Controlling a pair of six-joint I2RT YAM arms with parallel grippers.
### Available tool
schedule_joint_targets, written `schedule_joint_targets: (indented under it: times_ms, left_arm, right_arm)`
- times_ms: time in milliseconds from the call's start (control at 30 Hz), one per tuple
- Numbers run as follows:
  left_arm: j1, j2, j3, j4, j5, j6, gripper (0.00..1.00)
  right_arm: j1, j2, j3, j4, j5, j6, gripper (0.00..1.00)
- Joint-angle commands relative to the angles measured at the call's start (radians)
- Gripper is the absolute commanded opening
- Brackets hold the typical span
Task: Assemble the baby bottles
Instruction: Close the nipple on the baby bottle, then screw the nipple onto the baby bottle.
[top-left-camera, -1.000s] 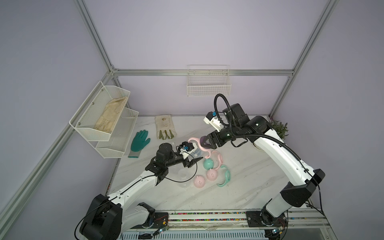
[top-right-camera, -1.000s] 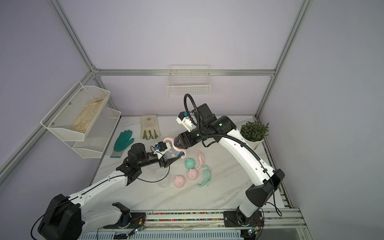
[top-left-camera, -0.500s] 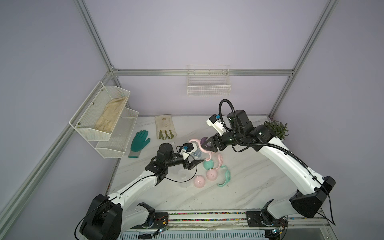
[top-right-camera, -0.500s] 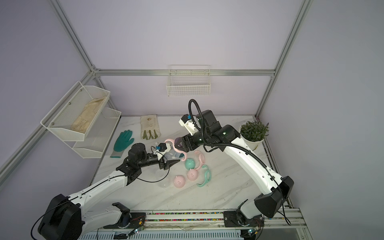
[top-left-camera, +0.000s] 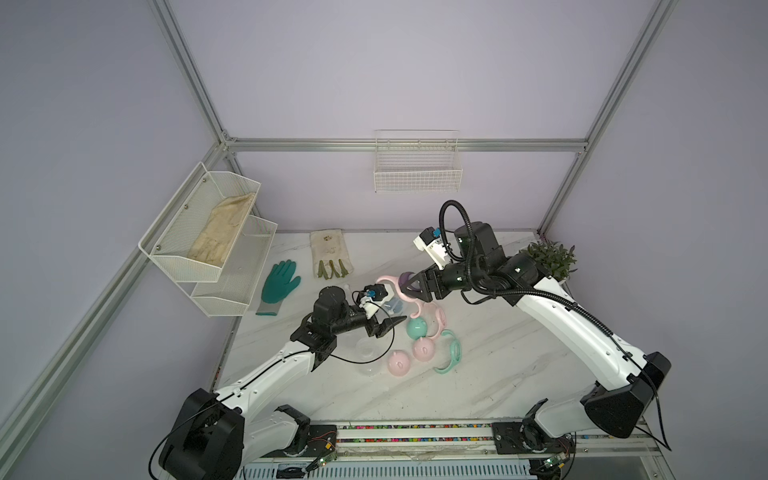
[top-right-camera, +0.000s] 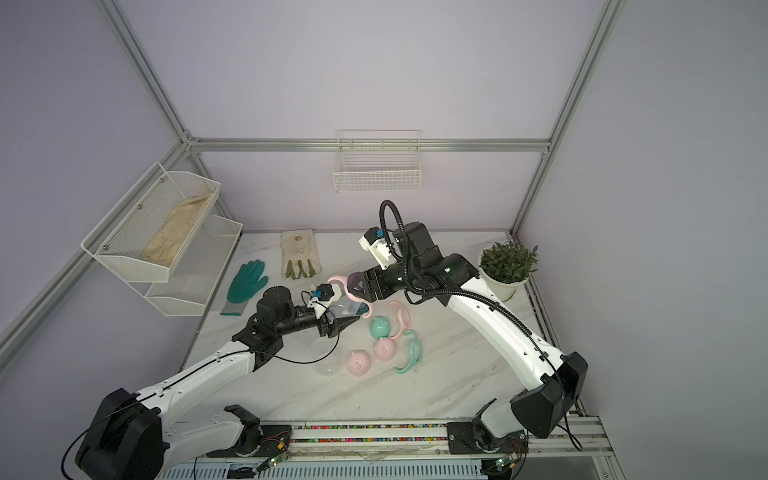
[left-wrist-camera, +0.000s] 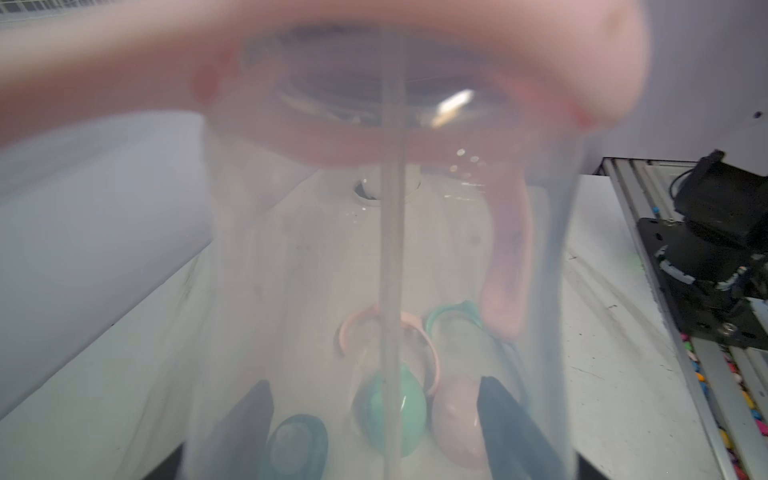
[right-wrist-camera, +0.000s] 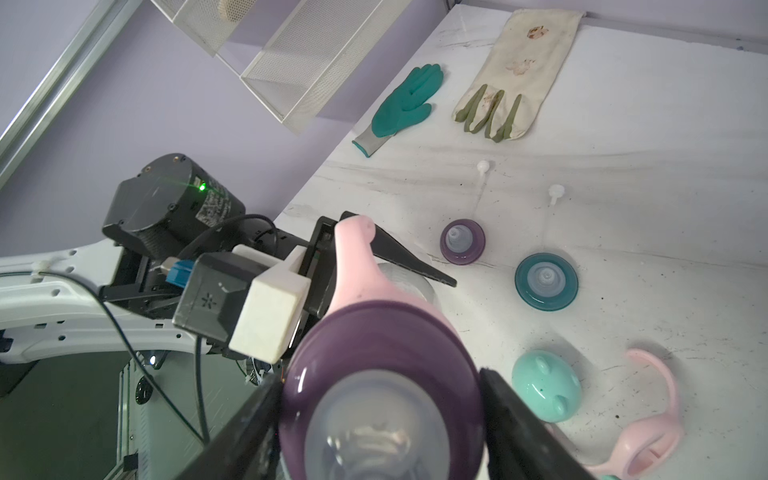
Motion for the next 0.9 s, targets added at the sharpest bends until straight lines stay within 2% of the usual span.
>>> schedule_joint_targets:
  times_ms: [0, 133, 233, 500, 633, 800, 867]
  left_arm:
    - [-0.008, -0.039, 0.079, 0.101, -0.32, 0.082, 0.0]
    - [-0.02, -0.028, 0.092, 0.145, -0.558, 0.174, 0.0]
    - [-0.024, -0.024, 0.089, 0.222, -0.683, 0.221, 0.0]
    - [-0.041, 0.014, 0.073, 0.413, -0.912, 0.33, 0.0]
    - [-0.06, 0.069, 0.082, 0.504, -1.044, 0.436, 0.0]
    - [-0.089, 0.162, 0.09, 0.671, -1.184, 0.612, 0.0]
    - [-0.102, 0.181, 0.091, 0.682, -1.186, 0.639, 0.0]
  right_arm:
    - [0.007, 0.03, -0.039, 0.045, 0.018, 0.07, 0.42]
    - [0.006, 0.067, -0.065, 0.163, 0.032, 0.16, 0.37]
    - [0.007, 0.095, -0.076, 0.246, 0.054, 0.23, 0.34]
    - [0.003, 0.14, -0.131, 0.499, 0.156, 0.463, 0.32]
    - [0.002, 0.17, -0.134, 0.564, 0.183, 0.555, 0.3]
    - [0.002, 0.189, -0.113, 0.605, 0.205, 0.608, 0.34]
    - [0.001, 0.194, -0.094, 0.599, 0.208, 0.608, 0.37]
